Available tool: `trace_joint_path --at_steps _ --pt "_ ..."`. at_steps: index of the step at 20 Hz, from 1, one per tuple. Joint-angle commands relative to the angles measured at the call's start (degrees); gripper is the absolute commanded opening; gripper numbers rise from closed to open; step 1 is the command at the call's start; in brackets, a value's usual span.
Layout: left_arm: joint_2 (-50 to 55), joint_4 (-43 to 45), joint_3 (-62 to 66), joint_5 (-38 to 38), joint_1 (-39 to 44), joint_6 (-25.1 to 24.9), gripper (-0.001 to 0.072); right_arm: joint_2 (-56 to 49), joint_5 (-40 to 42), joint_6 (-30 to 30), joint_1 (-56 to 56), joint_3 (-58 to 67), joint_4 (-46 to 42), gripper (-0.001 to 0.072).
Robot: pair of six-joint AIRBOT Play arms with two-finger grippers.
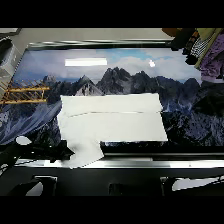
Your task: Fold the clothes and pants, and hang the long-sleeved shirts on hangers.
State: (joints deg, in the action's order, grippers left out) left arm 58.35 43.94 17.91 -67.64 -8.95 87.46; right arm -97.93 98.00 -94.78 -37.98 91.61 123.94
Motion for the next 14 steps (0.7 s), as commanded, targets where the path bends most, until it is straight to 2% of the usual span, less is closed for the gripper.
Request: trace_joint_path --at_steps 1,3,8,14 --pt "0.1 0.0 0.0 0.0 0.1 0.2 0.0016 -0.2 -0.2 -3.9 -0.4 -16.6 1.5 0.0389" --pt "0.1 0.0 0.0 0.0 0.1 0.2 0.0016 -0.2 -2.6 -6.9 -0.3 -24.3 2.9 0.0429" --pt "0.1 -0.1 0.0 0.0 0.1 0.2 0.0016 2.2 -8.3 -15.3 -0.3 -33.7 4.4 0.0429" --pt "0.1 -0.1 0.0 0.0 0.1 0.2 0.0017 5.0 -11.0 -18.6 -0.3 -38.9 4.3 0.0429"
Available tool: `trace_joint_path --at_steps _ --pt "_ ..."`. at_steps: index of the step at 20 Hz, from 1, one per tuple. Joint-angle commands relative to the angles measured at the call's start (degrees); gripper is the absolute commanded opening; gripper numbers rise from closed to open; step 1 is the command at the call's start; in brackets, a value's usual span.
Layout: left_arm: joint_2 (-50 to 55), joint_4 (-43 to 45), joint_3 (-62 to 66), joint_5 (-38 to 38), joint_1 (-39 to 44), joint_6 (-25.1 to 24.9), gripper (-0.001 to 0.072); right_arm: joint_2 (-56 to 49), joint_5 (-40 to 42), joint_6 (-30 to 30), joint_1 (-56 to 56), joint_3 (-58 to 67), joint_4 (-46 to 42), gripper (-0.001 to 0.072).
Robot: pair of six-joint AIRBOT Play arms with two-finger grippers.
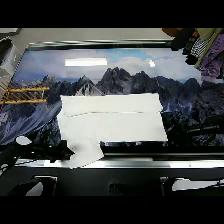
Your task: Fold the clothes and pants, and hang the long-sleeved shirts on hangers.
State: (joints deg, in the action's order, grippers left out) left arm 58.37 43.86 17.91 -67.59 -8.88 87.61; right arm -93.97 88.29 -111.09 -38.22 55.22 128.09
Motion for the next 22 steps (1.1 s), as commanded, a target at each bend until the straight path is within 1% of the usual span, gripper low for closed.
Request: trace_joint_path --at_steps 1,6,10,11,12,14,17,18,19,21,22 --pt "0.0 0.0 0.0 0.0 0.0 0.0 0.0016 1.5 -1.8 -2.7 0.0 -3.3 -0.3 0.0428" --pt "0.0 0.0 0.0 0.2 0.0 0.0 0.0016 3.4 -4.9 -3.2 0.6 -4.9 -2.1 0.0428" --pt "0.0 0.0 0.0 0.2 0.0 0.2 0.0016 3.4 -9.0 -2.5 8.2 -5.2 -2.8 0.0420" --pt "0.0 0.0 0.0 0.2 0.0 0.5 0.0016 3.4 -9.4 -2.2 9.9 -5.2 -2.9 0.0386" --pt "0.0 0.0 0.0 0.2 0.0 0.5 0.0016 3.4 -9.6 -2.2 11.0 -5.2 -2.8 0.0251" --pt "-0.1 0.0 0.2 0.2 0.0 0.4 0.0016 3.4 -8.9 -2.3 11.7 -5.2 -1.6 0.0024" --pt "-0.6 0.4 2.9 -0.9 -0.1 -0.6 0.0015 6.4 -6.8 -2.3 11.6 -5.2 -0.3 0.0027" --pt "-1.1 2.0 4.8 -2.1 -0.6 2.1 0.0014 8.6 -5.9 -2.3 11.6 -5.2 -0.5 0.0026" --pt "-2.1 4.5 6.8 -4.2 -1.6 5.9 0.0014 10.9 -5.6 -2.1 11.6 -5.2 -0.7 0.0026" --pt "-6.0 9.2 10.2 -7.5 -3.0 8.4 0.0014 15.9 -5.2 1.0 11.7 -5.2 -1.1 0.0026" --pt "-8.7 11.9 11.6 -9.2 -3.8 10.5 0.0014 18.7 -4.2 1.8 11.8 -5.3 -1.3 0.0026"
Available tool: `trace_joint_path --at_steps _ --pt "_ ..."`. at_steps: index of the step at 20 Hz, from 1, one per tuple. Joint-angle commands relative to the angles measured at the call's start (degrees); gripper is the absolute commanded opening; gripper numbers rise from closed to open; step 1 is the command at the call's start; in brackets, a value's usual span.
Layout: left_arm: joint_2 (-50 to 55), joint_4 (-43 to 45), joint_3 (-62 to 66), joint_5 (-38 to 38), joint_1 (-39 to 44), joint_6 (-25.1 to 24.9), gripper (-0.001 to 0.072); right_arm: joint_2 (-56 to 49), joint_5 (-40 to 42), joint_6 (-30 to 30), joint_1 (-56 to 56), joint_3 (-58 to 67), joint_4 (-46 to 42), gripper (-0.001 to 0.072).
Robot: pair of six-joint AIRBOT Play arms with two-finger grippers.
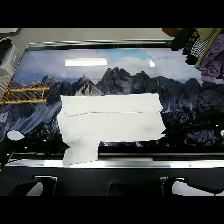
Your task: Fold the clothes and pants, and hang the long-sleeved shirts on hangers.
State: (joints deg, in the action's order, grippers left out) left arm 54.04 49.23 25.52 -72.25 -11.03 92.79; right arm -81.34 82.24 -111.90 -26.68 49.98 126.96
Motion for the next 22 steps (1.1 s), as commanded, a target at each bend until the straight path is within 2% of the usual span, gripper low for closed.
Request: trace_joint_path --at_steps 1,6,10,12,14,18,22 --pt "-7.3 8.1 4.9 -5.9 -2.3 6.5 0.0014 8.8 2.9 3.5 0.7 -0.4 -0.6 0.0025" --pt "-18.1 8.2 5.4 -10.9 -3.2 9.6 0.0014 21.1 7.2 9.2 10.9 -3.9 -7.4 0.0025" --pt "-17.8 5.7 8.3 -8.9 -3.2 10.1 0.0014 28.2 2.7 15.4 12.6 -3.5 -12.5 0.0026" --pt "-13.9 4.4 10.6 -6.4 -3.2 10.1 0.0014 27.8 -1.1 16.6 12.6 -2.8 -14.3 0.0026" --pt "-7.8 2.9 13.1 -4.1 -3.1 8.0 0.0014 25.7 -5.8 16.5 12.7 -2.8 -13.4 0.0025" --pt "6.3 1.9 22.1 1.4 -3.2 3.6 0.0014 18.4 -13.8 13.2 12.7 -2.4 -8.4 0.0026" --pt "18.8 1.9 34.2 3.8 -1.9 1.8 0.0014 11.0 -20.9 12.2 12.7 2.4 -5.9 0.0026"
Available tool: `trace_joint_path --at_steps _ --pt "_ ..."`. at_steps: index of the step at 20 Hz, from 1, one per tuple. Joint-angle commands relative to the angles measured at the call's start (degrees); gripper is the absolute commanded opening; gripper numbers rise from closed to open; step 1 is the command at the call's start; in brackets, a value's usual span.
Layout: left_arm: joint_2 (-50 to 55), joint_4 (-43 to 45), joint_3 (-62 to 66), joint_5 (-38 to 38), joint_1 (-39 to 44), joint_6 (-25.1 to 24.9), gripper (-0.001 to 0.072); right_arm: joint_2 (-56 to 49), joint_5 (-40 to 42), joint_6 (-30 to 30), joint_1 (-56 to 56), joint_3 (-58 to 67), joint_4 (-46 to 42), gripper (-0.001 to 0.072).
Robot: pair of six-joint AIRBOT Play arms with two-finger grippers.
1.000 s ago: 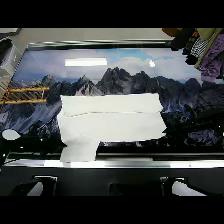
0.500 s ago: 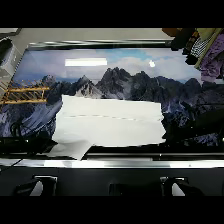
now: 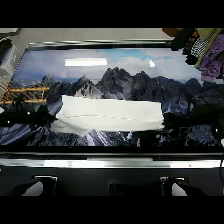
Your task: Fold the clothes and pants, and hang the long-sleeved shirts on hangers.
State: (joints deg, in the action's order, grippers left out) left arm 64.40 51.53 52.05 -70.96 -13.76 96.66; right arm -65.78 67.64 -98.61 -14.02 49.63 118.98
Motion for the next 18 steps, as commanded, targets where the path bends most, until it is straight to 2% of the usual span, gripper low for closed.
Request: trace_joint_path --at_steps 1,7,12,15,17,18 --pt "11.6 -0.3 11.0 2.5 1.9 -2.3 0.0014 -6.4 -7.3 -1.2 0.1 4.9 2.1 0.0026" --pt "27.1 -0.3 28.8 2.4 6.7 -2.1 0.0014 -16.7 -8.4 -1.2 0.1 15.7 2.2 0.0026" --pt "36.9 0.3 38.1 2.5 9.0 -2.1 0.0014 -23.8 -13.8 -1.0 4.7 20.1 1.6 0.0027" --pt "40.9 3.9 40.3 3.1 9.9 -2.1 0.0014 -26.7 -16.9 6.8 5.8 20.6 -3.7 0.0027" --pt "42.3 4.9 40.3 3.3 10.0 -2.1 0.0020 -27.1 -15.7 7.4 5.6 20.6 -5.7 0.0028" --pt "42.5 4.9 40.3 3.3 10.0 -2.1 0.0119 -27.0 -14.2 7.4 5.6 20.7 -6.4 0.0054"
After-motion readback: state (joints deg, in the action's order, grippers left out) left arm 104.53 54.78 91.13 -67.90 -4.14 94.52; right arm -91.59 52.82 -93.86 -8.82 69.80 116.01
